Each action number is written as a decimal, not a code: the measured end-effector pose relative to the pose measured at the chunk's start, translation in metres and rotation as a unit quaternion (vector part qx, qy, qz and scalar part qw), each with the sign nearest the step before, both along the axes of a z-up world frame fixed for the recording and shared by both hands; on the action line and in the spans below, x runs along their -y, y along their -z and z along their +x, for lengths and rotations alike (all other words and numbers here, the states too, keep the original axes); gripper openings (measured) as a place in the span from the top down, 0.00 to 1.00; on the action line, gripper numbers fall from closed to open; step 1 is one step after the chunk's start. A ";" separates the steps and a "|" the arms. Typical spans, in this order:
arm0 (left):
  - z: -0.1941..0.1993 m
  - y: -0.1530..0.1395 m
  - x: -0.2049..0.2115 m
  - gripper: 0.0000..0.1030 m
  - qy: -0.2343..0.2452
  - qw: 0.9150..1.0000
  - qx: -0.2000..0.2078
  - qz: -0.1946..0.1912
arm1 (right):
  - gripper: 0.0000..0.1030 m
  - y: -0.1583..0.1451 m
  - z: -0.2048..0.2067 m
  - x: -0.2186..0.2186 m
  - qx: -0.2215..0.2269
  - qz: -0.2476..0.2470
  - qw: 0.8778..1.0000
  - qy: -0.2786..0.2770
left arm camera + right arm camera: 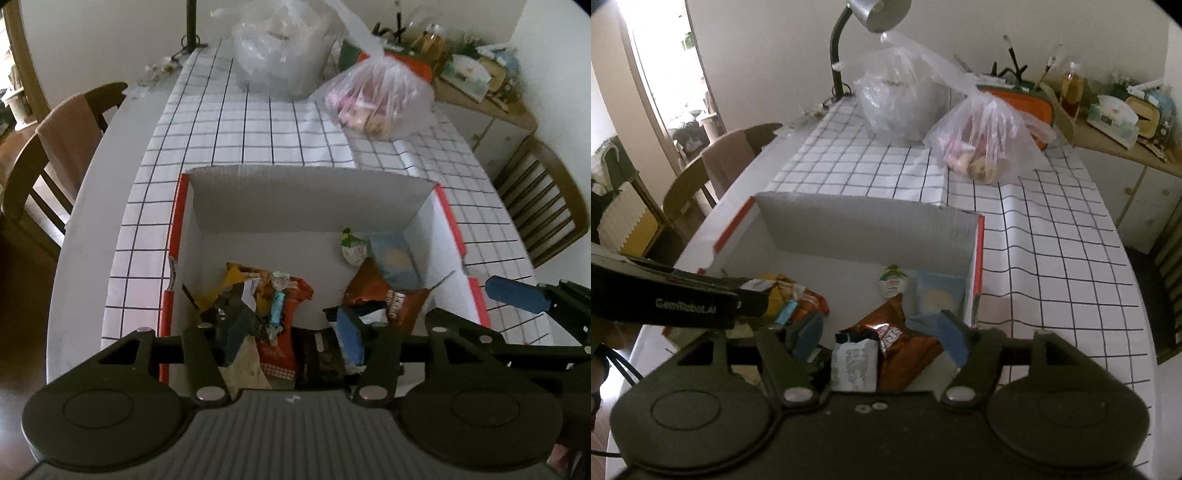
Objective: Organize snacks
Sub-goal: 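Withdraw both open tools toward the silver bar and yellow packet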
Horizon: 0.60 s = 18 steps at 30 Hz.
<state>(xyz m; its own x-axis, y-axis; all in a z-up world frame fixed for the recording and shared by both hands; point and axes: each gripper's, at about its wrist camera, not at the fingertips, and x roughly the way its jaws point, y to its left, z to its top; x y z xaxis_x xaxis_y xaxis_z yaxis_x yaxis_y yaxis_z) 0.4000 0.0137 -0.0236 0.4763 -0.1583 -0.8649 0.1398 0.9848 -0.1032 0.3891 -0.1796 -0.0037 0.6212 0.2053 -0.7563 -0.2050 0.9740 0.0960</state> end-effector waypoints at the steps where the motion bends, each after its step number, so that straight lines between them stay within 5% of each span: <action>1: -0.005 -0.004 -0.001 0.48 0.002 1.000 0.005 -0.003 | 0.32 -0.003 -0.005 0.000 0.004 0.002 1.000 -0.001; 18: -0.096 -0.032 -0.020 0.24 0.039 0.996 0.071 -0.034 | 0.04 -0.033 -0.107 -0.002 0.049 0.009 0.998 -0.026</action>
